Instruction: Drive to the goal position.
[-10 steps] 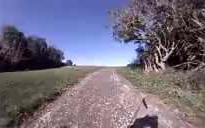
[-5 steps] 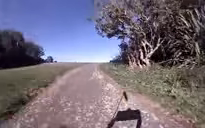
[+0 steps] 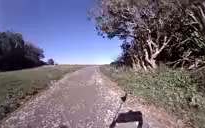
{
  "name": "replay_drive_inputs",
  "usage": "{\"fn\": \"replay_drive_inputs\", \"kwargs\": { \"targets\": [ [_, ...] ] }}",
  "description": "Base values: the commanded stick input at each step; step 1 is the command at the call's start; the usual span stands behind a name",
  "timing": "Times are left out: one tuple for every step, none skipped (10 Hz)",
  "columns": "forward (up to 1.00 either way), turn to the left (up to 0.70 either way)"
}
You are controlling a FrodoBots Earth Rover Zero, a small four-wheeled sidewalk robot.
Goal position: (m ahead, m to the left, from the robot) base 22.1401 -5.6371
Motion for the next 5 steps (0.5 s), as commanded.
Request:
{"fn": "replay_drive_inputs", "kwargs": {
  "targets": [
    [1.00,0.00],
    [1.00,0.00],
    [1.00,0.01],
    [1.00,0.02],
    [1.00,0.40]
  ]
}}
